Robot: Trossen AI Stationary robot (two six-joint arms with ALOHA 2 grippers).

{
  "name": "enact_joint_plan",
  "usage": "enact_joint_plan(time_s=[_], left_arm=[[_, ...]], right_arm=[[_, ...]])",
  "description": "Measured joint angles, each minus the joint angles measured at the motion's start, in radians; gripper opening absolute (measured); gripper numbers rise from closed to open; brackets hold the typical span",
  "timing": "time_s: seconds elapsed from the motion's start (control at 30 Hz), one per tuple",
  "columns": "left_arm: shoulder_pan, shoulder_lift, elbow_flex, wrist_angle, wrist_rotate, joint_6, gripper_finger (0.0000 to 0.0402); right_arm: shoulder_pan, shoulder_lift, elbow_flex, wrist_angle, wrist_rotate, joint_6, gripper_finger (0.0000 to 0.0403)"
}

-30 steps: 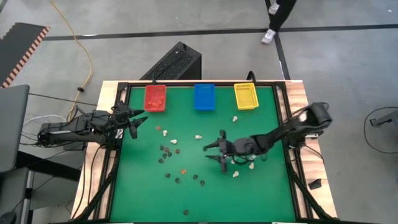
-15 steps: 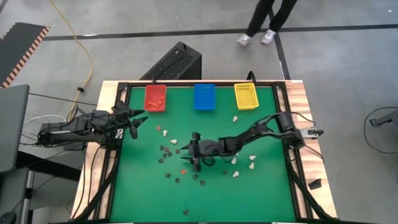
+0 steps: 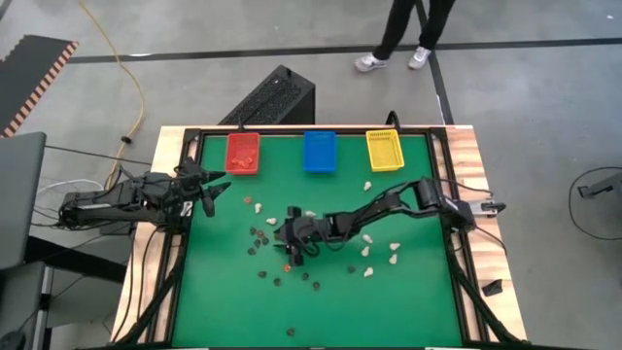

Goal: Sort Halloween decoration
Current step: Put the orange pumpkin toy into the red bin

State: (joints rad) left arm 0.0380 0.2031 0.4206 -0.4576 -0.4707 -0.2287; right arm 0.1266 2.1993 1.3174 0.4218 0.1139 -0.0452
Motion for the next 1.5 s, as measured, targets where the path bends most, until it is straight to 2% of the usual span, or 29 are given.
enact_joint_plan(time_s=[0.23, 0.63, 0.77, 1.07, 1.5], left_arm=[[0.0, 0.0, 0.0, 0.0, 0.0, 0.0, 0.0169], [0.0, 0.0, 0.0, 0.0, -0.001, 0.0, 0.0169], [0.0, 0.0, 0.0, 0.0, 0.0, 0.0, 0.0169], [0.0, 0.0, 0.0, 0.0, 0.0, 0.0, 0.0169], [0.0, 0.0, 0.0, 0.0, 0.0, 0.0, 0.0169]], right_arm=[[-0.033, 0.0, 0.0, -0.007, -0.036, 0.015, 0.0226], [-0.037, 0.121, 0.015, 0.106, -0.038, 0.093, 0.0224], [-0.037, 0.117, 0.014, 0.101, -0.034, 0.095, 0.0206], [-0.036, 0.116, 0.014, 0.095, -0.029, 0.158, 0.0127], [-0.027, 0.096, 0.011, 0.094, -0.011, 0.198, 0.0126]])
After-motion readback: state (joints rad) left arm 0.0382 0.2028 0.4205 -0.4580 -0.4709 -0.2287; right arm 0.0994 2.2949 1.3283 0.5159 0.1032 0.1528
